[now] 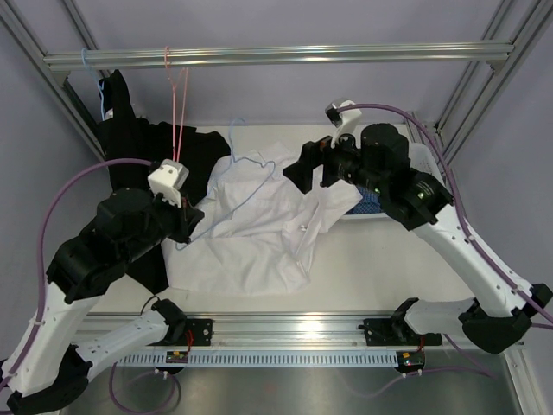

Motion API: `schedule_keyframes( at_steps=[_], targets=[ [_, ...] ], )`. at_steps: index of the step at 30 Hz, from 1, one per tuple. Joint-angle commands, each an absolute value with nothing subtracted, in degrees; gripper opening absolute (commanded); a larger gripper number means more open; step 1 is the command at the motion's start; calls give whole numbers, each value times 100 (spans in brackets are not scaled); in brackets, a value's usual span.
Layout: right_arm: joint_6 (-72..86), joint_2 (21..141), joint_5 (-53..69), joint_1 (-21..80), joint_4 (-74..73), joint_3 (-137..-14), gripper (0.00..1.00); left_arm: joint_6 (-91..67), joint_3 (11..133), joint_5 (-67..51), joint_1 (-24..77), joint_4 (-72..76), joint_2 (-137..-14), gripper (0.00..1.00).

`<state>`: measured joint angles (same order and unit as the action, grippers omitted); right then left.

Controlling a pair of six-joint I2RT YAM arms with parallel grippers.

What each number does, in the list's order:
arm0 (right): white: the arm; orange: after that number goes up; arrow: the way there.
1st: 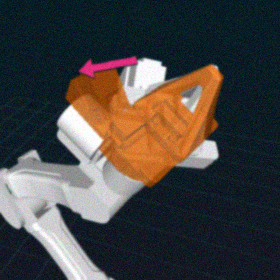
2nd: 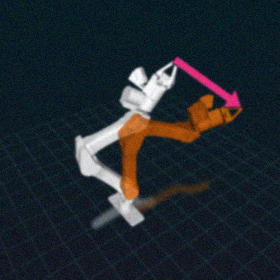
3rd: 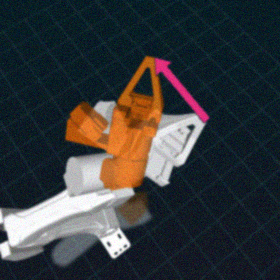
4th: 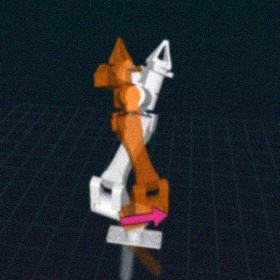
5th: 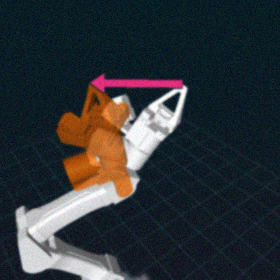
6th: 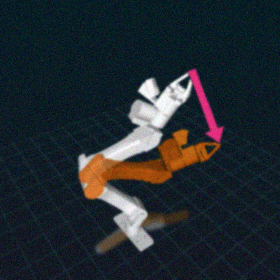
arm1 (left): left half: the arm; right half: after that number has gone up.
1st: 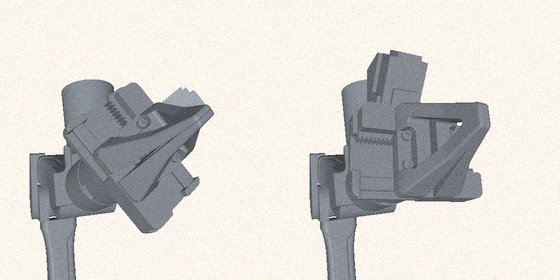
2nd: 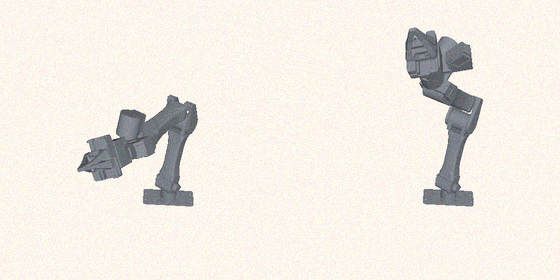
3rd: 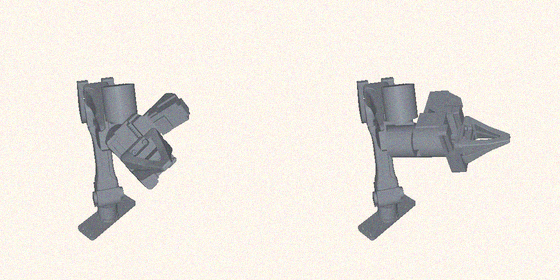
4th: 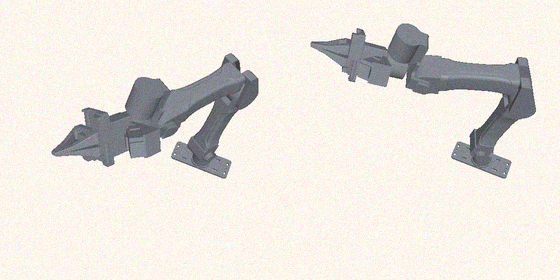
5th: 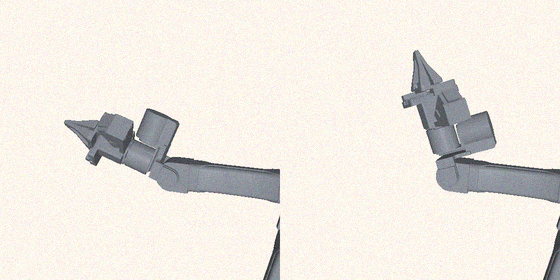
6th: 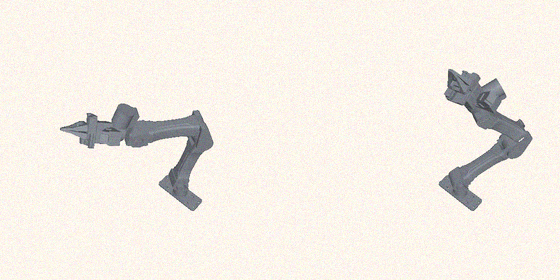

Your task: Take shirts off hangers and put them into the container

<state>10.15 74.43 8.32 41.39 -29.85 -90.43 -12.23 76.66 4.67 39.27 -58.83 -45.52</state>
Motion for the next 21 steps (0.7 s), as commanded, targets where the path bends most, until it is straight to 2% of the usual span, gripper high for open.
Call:
schedule_keyframes(
  at_steps=[1, 8, 17, 21],
  targets=[
    [844, 6979, 107, 4184, -3155, -8720, 99, -1204, 8243, 1247, 3929, -5635, -4447, 0],
    [993, 6566, -211, 4184, -3155, -8095, 100, -907, 8832, 2513, 3868, -4642, -5211, 0],
    [1265, 6039, -158, 4192, -3050, -7436, 99, -869, 10123, 2321, 3376, -3867, -6643, 0],
    [1327, 5907, -211, 4184, -3067, -7278, 99, -1265, 10021, 2127, 2832, -3832, -6855, 0]
  ],
)
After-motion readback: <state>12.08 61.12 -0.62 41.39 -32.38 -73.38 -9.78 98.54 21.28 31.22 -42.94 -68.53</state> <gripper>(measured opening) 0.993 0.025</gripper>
